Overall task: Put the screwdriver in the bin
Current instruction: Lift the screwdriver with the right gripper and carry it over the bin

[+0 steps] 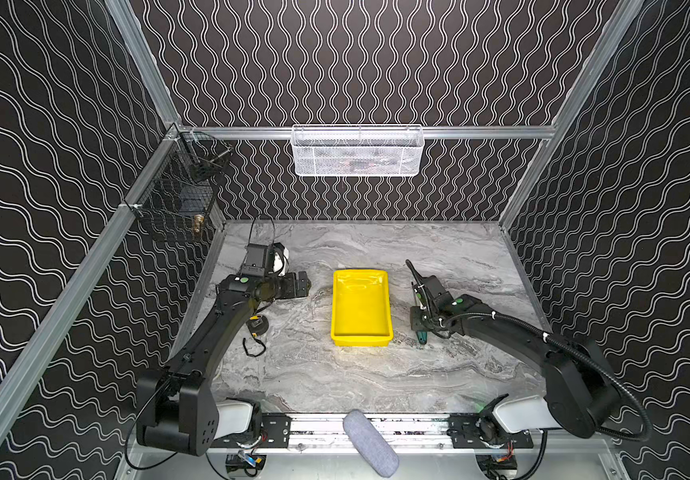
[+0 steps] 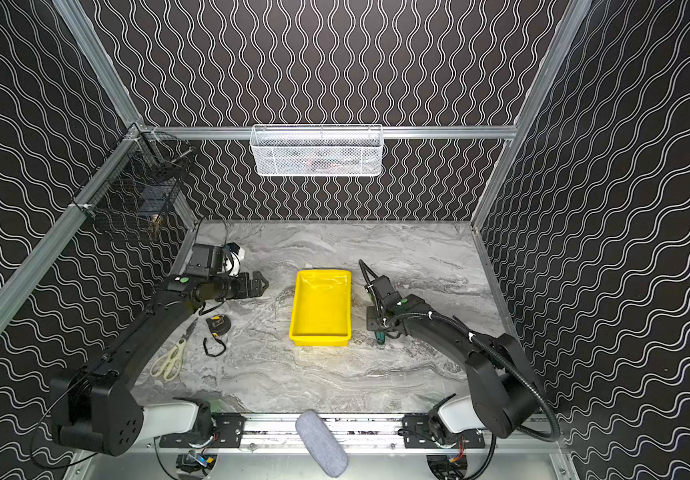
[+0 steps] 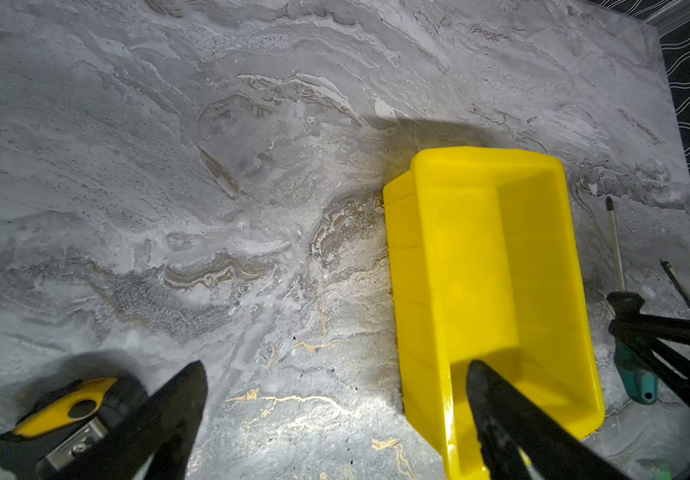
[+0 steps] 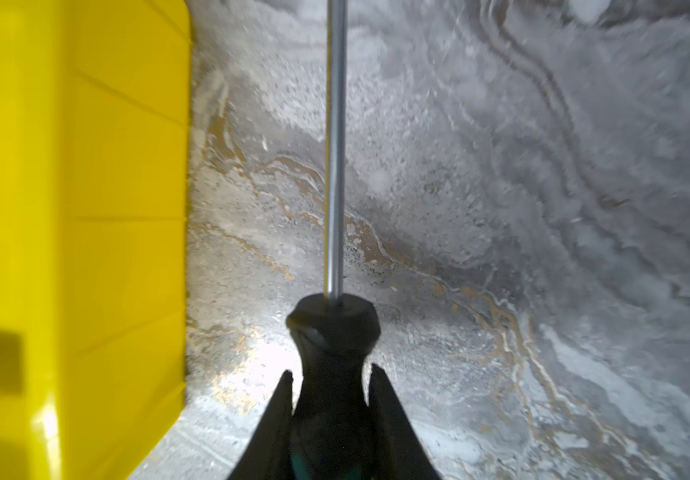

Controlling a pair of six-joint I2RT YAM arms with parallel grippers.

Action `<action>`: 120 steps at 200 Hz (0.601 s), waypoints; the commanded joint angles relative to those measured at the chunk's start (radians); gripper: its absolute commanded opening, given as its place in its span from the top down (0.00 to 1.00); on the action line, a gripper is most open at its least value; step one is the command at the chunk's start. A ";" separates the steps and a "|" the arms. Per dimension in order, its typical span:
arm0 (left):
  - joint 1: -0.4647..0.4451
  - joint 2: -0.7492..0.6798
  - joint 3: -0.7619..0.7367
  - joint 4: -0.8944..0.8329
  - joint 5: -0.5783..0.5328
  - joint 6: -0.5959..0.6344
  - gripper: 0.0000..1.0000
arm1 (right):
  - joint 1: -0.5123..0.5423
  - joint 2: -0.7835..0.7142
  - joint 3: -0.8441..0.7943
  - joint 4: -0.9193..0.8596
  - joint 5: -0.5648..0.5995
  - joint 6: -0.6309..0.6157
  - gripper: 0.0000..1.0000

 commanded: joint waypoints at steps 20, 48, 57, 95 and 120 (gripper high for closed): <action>0.000 -0.008 0.015 0.002 0.024 0.021 0.01 | 0.005 -0.046 0.079 -0.095 0.004 -0.057 0.91; 0.001 -0.012 0.020 -0.004 0.024 0.031 0.01 | 0.040 -0.044 0.167 -0.143 -0.001 -0.084 0.92; 0.000 -0.014 0.026 -0.007 0.018 0.037 0.01 | 0.058 -0.035 0.194 -0.155 0.004 -0.089 0.92; 0.012 -0.018 0.028 0.004 0.030 0.032 0.01 | 0.153 0.038 0.320 -0.181 0.014 -0.105 0.92; 0.028 -0.018 0.025 0.012 0.048 0.024 0.01 | 0.205 0.112 0.383 -0.163 0.001 -0.106 0.92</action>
